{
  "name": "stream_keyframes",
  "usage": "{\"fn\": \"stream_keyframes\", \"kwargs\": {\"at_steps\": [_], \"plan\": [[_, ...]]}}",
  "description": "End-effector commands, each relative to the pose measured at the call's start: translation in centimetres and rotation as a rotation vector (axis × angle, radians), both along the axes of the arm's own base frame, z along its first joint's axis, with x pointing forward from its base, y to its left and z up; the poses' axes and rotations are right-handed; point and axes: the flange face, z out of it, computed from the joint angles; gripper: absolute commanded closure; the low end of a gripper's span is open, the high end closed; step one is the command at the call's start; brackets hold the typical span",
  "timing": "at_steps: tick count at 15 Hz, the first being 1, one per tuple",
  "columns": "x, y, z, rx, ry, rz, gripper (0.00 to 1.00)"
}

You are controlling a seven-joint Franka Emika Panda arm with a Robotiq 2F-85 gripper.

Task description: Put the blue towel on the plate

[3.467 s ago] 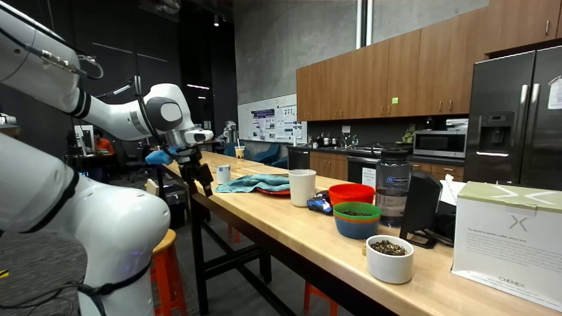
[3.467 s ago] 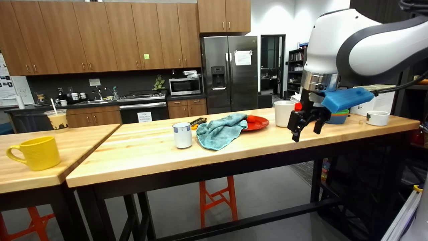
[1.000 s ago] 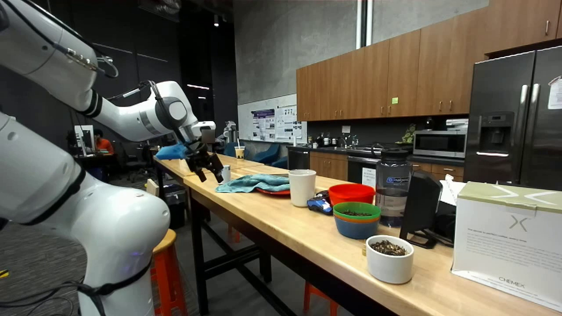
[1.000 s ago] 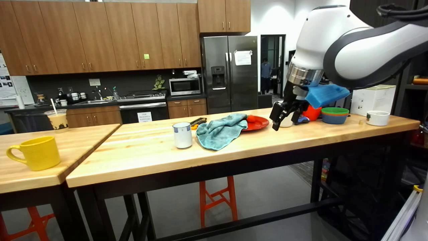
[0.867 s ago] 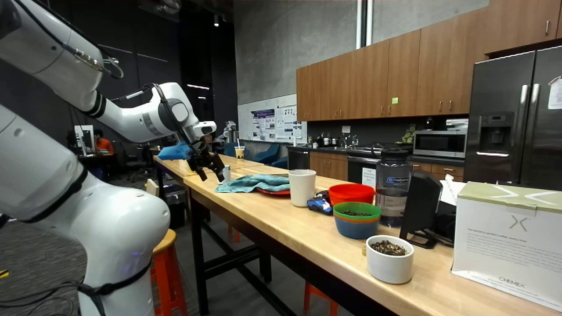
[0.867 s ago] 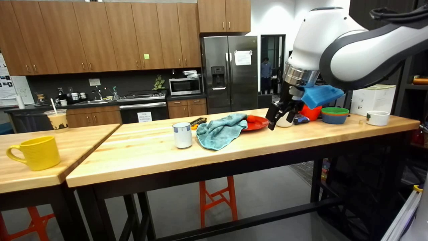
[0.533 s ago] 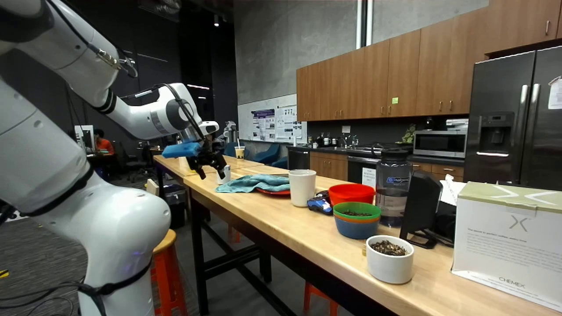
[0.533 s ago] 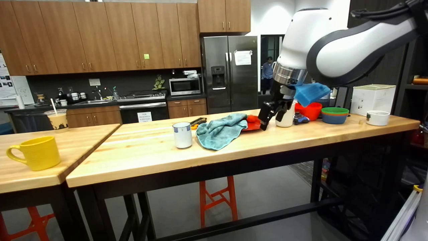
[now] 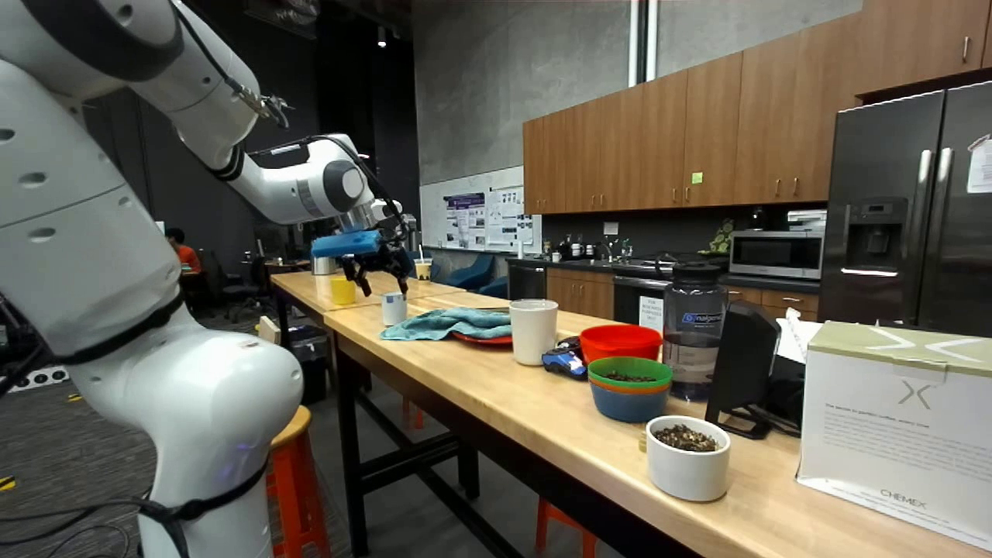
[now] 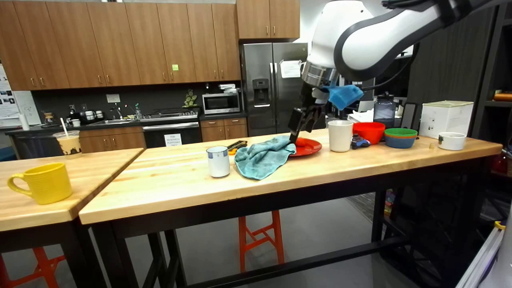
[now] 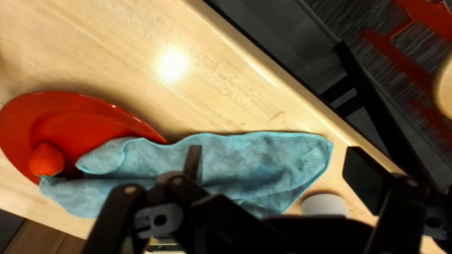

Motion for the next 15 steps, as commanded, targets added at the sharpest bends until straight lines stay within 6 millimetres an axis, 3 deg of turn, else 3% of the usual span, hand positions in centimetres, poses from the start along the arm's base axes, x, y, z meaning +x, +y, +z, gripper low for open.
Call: {"fn": "stream_keyframes", "kwargs": {"at_steps": [1, 8, 15], "plan": [[1.9, 2.3, 0.0, 0.004, 0.055, 0.101, 0.00], [1.6, 7.9, -2.9, -0.005, 0.110, 0.273, 0.00], [1.7, 10.4, -3.5, -0.024, 0.071, 0.367, 0.00]]}}
